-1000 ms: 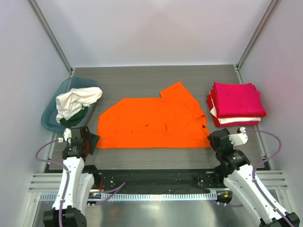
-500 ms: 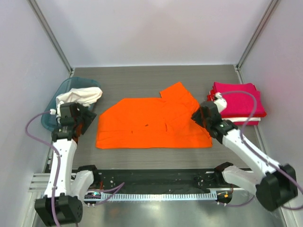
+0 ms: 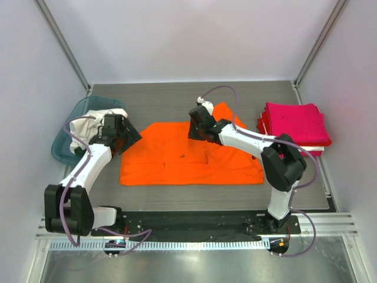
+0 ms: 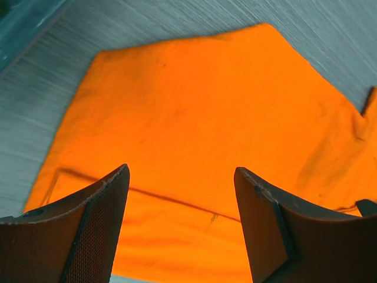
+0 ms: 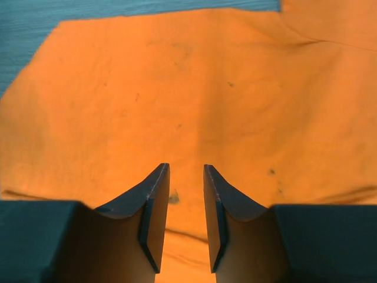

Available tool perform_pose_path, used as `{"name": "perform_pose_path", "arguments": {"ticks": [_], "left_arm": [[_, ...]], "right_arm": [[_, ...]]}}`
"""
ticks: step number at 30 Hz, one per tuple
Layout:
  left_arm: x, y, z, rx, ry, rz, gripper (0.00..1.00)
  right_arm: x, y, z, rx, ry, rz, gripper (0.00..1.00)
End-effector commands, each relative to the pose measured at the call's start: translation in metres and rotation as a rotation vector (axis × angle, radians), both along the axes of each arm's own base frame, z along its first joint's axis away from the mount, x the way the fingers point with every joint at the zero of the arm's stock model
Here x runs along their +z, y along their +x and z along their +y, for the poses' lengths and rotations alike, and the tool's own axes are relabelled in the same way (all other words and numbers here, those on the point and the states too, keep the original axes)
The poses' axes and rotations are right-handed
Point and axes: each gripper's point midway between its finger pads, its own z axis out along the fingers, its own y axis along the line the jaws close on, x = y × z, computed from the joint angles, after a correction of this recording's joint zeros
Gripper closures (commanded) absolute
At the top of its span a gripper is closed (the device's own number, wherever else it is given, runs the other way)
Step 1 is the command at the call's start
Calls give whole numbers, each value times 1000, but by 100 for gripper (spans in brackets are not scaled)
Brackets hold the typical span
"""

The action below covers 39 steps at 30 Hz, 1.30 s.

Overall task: Fold and stack the t-shirts
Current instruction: Fold the tshirt

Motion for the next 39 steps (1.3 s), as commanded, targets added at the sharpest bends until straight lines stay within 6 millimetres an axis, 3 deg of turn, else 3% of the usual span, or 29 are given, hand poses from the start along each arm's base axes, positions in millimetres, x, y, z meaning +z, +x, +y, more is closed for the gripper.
{"name": "perform_pose_path", "arguments": {"ticks": [1, 5, 9, 14, 18, 22, 27, 32, 39], "left_arm": [[20, 34, -1, -3, 75, -100, 27], [-3, 44, 5, 17, 118, -38, 28], [-13, 51, 11, 33, 151, -19, 27], [-23, 61, 8, 29, 148, -11, 28], [-26, 65, 7, 29, 154, -5, 28], [-26, 66, 11, 34, 178, -4, 28], [-27, 68, 13, 26, 197, 1, 28], [-38, 74, 7, -15, 186, 37, 30], [-47, 100, 4, -40, 207, 66, 33]], "right_arm": [[-3, 11, 25, 93, 2, 0, 66], [-32, 10, 34, 139, -33, 52, 74], [-57, 8, 31, 147, -71, 94, 89], [-79, 3, 23, 140, -113, 129, 92], [-88, -2, 5, 107, -150, 146, 95], [-93, -3, -16, 65, -150, 170, 96], [-91, -8, -28, 63, -161, 168, 96], [-83, -8, -20, 84, -113, 146, 94], [-66, -1, -8, 120, -60, 94, 87]]}}
